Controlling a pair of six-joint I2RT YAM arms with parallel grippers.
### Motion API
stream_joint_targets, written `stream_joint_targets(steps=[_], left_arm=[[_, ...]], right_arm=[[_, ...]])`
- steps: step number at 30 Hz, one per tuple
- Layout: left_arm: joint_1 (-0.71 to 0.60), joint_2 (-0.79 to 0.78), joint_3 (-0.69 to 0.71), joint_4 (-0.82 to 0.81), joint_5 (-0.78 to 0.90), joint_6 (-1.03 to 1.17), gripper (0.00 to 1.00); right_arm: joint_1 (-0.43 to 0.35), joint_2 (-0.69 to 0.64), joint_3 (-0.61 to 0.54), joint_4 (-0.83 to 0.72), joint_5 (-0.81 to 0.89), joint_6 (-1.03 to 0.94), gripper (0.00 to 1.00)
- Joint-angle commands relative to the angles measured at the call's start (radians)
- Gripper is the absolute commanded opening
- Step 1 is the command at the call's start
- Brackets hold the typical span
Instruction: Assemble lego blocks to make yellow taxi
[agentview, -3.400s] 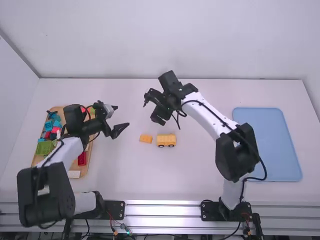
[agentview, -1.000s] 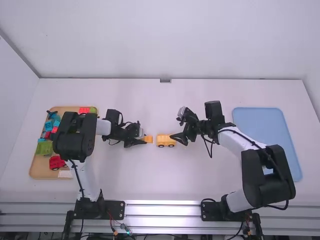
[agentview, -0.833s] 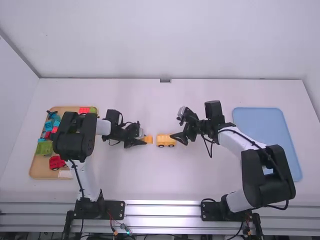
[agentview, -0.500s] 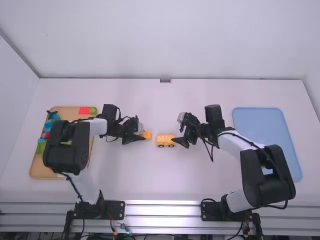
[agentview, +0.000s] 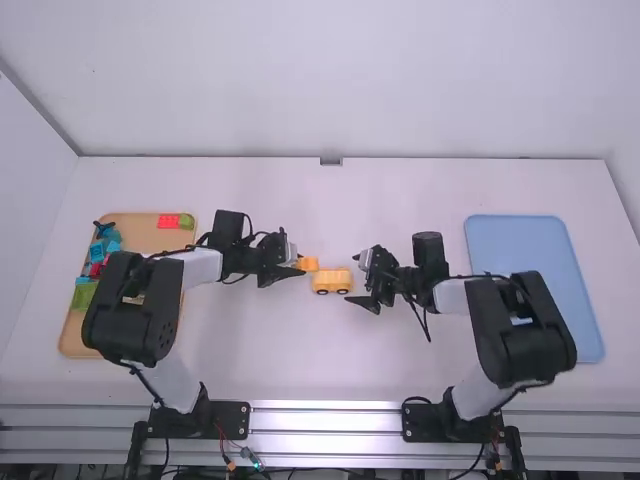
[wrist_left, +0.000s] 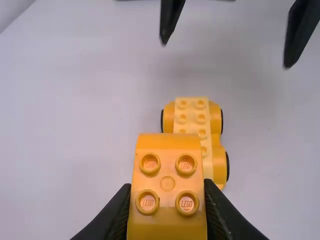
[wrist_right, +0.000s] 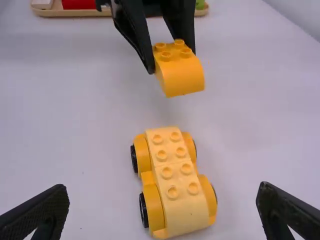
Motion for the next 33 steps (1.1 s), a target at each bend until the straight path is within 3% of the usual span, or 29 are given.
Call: stream_joint_targets(steps=[1,7,19,22,26,33], left_arm=[[-0.025,-0.016,-0.012,0.018,-0.012,-0.098,0.11],[-0.057,-0.016,-0.032,0.061,0.046,-0.130,0.08],[-0.095,0.006,-0.125,0.319,0.058,-0.249,0.09],[-0.121,0.006,-0.116,0.318,-0.037,-0.302,0.08],[-0.134,0.010,-0.098,0.280,-0.063,-0.301,0.06],[-0.135,0.073,-0.057,0.279,-0.063,-0.301,0.06]], right_arm=[[-0.004,0.097,0.068,0.005,-0.063,-0.009,0.99],[-0.006,0.248,0.147,0.005,-0.192,-0.166,0.99],[0.055,0.405,0.258,0.014,-0.185,-0.148,0.99],[0.059,0.407,0.264,0.013,-0.163,-0.136,1.00],[0.058,0.407,0.258,0.013,-0.138,-0.135,0.88],[0.060,0.407,0.240,0.013,-0.108,-0.134,0.78]])
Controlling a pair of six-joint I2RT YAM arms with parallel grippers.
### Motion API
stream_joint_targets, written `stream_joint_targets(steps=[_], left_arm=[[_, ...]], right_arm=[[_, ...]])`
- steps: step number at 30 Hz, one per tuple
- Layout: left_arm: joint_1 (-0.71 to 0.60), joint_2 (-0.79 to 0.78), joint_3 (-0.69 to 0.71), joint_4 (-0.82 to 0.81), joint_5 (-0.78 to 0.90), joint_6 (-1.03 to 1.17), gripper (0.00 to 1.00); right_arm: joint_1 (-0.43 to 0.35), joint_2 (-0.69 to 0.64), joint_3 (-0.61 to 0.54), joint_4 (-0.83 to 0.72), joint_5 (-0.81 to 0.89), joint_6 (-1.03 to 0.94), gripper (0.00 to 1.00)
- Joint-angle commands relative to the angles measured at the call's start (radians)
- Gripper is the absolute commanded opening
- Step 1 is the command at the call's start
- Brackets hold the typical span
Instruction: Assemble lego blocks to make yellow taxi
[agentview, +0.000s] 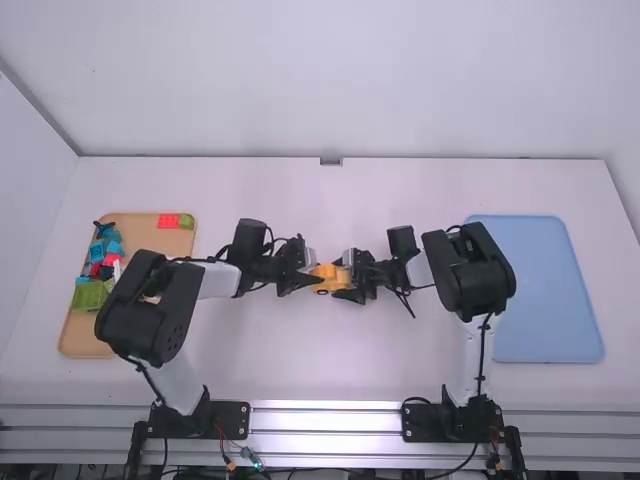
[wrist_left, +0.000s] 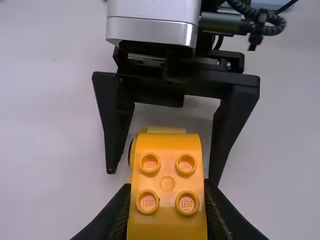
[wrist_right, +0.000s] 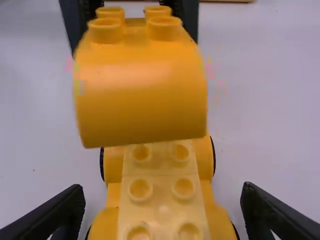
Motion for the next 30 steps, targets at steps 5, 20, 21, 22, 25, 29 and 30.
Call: stream_joint_targets(steps=[5,20,21,22,25,29,30], left_arm=[[-0.005,0.074,0.072,-0.073,0.073,0.079,0.02],[-0.036,0.116,0.089,-0.044,0.062,0.091,0.02],[-0.040,0.116,0.088,-0.035,0.053,0.092,0.02],[-0.045,0.116,0.088,-0.032,0.045,0.091,0.02],[-0.060,0.116,0.088,-0.033,0.023,0.091,0.02],[-0.063,0.116,0.088,-0.038,-0.018,0.091,0.02],[-0.063,0.116,0.088,-0.038,-0.023,0.091,0.02]], right_arm=[[-0.001,0.013,-0.007,-0.014,0.034,0.003,0.61],[0.009,0.013,-0.007,-0.043,0.037,-0.002,0.55],[0.010,0.013,-0.007,-0.043,0.037,-0.002,0.55],[0.013,0.013,-0.007,-0.044,0.037,-0.002,0.55],[0.010,0.013,-0.007,-0.043,0.036,-0.002,0.55],[0.013,0.013,-0.007,-0.044,0.035,0.002,0.55],[0.013,0.013,-0.007,-0.044,0.035,0.002,0.55]])
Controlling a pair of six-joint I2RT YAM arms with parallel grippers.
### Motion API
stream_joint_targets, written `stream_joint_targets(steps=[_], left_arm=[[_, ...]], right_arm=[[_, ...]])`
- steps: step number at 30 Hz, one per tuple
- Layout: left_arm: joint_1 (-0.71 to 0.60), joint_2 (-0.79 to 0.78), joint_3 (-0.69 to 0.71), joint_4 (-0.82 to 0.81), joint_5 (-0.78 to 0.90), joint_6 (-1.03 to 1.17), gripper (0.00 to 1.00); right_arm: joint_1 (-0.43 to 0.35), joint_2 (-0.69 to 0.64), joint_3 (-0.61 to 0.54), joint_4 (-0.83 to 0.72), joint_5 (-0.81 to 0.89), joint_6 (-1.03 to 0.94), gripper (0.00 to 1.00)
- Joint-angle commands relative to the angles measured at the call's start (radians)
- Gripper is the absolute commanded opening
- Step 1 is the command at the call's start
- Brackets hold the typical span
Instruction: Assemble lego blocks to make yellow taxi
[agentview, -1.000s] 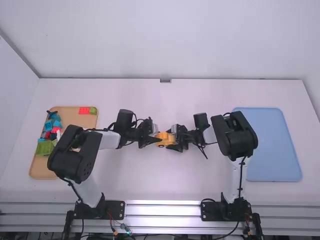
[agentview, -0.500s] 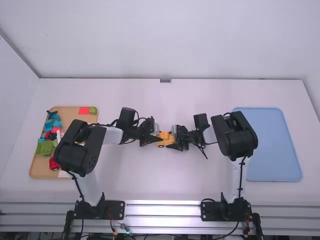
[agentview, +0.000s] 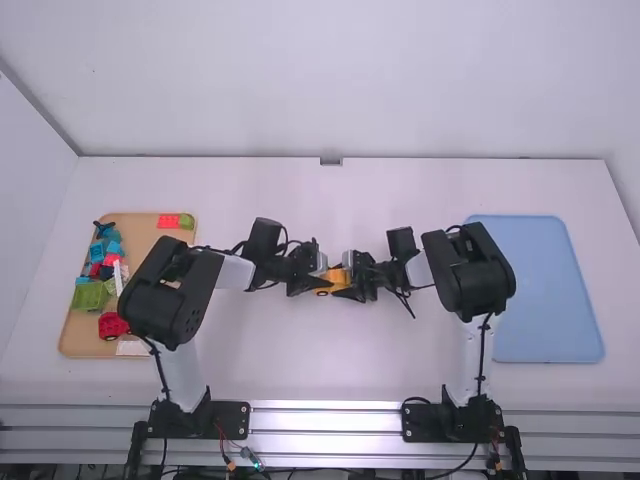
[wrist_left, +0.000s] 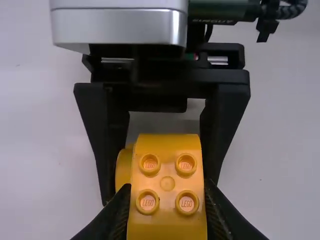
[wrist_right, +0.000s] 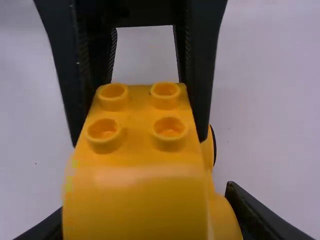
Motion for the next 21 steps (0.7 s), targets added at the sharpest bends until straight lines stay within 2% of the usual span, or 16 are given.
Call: stream_joint_targets(steps=[1,5,15,21], left_arm=[[-0.006,0.008,0.006,-0.011,-0.063,0.003,0.02],[-0.010,0.008,0.006,-0.025,-0.142,0.004,0.02],[-0.018,0.009,0.006,-0.110,-0.074,0.080,0.02],[-0.069,0.032,0.006,-0.107,-0.194,0.071,0.02]], right_arm=[[0.005,0.013,-0.006,-0.012,0.018,0.012,0.55],[0.006,0.013,-0.006,-0.017,0.018,0.012,0.55],[0.007,0.013,-0.006,-0.025,0.017,0.008,0.55],[0.005,0.013,-0.006,-0.025,0.017,0.008,0.55]])
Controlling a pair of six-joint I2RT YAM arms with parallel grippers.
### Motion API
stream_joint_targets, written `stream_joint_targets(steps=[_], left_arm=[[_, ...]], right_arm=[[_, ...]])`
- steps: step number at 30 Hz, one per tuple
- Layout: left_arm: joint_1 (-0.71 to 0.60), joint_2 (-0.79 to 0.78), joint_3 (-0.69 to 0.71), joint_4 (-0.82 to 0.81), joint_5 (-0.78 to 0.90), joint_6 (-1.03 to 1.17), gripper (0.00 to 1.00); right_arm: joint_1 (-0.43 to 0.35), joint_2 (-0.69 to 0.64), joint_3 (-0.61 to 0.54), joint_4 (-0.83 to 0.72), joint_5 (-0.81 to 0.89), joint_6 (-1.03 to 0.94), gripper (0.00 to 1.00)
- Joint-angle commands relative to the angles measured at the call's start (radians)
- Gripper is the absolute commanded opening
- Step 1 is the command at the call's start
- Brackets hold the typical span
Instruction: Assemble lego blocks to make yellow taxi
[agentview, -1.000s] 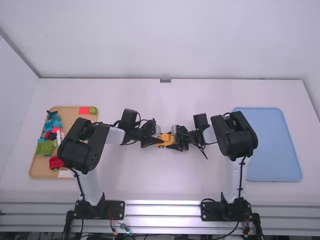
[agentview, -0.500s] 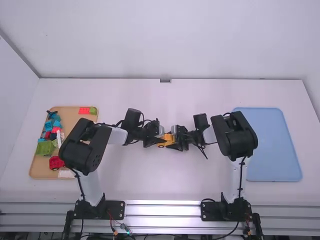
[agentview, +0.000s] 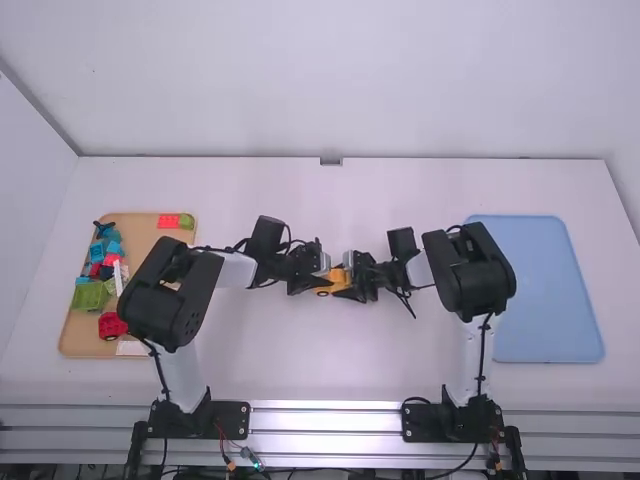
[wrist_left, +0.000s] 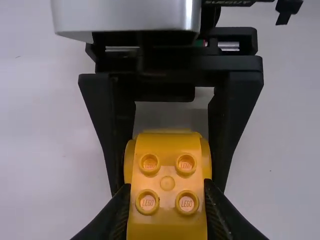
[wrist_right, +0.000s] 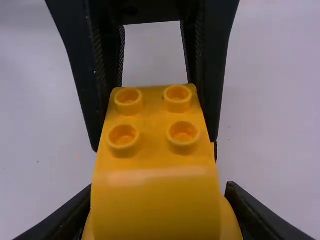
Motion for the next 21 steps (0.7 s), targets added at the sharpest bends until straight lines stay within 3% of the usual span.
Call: stream_joint_targets(steps=[1,10,21], left_arm=[[-0.053,0.043,-0.022,-0.022,-0.122,0.016,0.02],[-0.068,0.079,-0.019,0.005,-0.198,-0.046,0.02],[-0.104,0.080,0.113,-0.260,-0.223,0.033,0.02]], right_arm=[[0.006,0.013,-0.006,-0.012,0.020,0.015,0.55],[0.008,0.013,-0.006,-0.012,0.021,0.015,0.54],[0.008,0.013,-0.006,-0.012,0.023,0.016,0.54]])
